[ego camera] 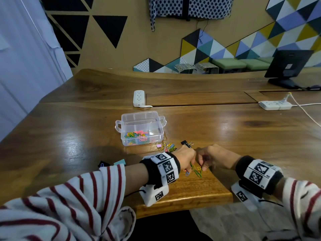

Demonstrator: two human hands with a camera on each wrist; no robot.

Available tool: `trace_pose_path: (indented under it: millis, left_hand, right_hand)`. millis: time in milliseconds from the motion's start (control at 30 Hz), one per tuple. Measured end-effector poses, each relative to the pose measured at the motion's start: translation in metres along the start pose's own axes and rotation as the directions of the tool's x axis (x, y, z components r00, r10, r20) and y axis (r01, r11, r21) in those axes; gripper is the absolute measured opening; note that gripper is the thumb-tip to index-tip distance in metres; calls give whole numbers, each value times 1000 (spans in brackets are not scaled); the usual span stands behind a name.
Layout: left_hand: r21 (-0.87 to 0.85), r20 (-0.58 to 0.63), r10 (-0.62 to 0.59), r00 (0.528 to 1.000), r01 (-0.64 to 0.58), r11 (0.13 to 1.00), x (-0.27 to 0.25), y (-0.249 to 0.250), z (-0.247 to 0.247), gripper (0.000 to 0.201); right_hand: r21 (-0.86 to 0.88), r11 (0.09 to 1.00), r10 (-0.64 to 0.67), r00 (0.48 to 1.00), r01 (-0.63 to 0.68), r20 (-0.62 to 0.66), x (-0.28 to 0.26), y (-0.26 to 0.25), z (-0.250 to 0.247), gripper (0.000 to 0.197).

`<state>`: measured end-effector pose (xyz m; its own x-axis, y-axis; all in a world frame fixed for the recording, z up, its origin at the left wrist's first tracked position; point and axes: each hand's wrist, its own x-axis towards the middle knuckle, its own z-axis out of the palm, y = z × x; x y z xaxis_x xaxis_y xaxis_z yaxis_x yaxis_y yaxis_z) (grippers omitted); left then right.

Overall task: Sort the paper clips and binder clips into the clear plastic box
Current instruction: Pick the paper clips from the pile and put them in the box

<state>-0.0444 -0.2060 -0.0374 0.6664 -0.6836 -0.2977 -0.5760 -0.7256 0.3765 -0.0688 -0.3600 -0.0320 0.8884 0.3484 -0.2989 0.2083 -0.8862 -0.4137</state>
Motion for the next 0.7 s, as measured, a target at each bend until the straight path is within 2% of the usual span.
trace_pose_path:
  millis: [100,233,400,467,567,633,700]
  left_hand:
    - [-9,-32,21,999,-21,1000,-1,-6,0,16]
    - [77,-78,76,994,-70,995,-4,-10,4,12]
    - [137,-38,104,994,-98,986,-3,-11,1,20]
    - [170,-31,107,994,-100,980,-4,-8,-1,23]
    - [190,-31,132,991,-124,974,-5,-7,0,23]
    - [172,-34,134,990,-126,977,-4,-9,-1,20]
    - [95,-54,113,992,-108,990,-5,-12,-4,15]
  right_hand:
    - [-33,999,26,999,-27,-21,-2,0,0,32]
    - [42,997,61,996,-59,-61,-11,-4,-5,25]
    - [126,988,98,993,-88,-68,-19,-13,4,27]
    - [103,989,110,991,-102,-78,-20,-18,10,21]
    - [26,985,170,978,-168,-119,-18,-23,21,24]
    - [-32,967,245,956,-253,-158,-15,-24,32,31]
    - [-72,960,254,952,-269,-172,-12,-25,39,26]
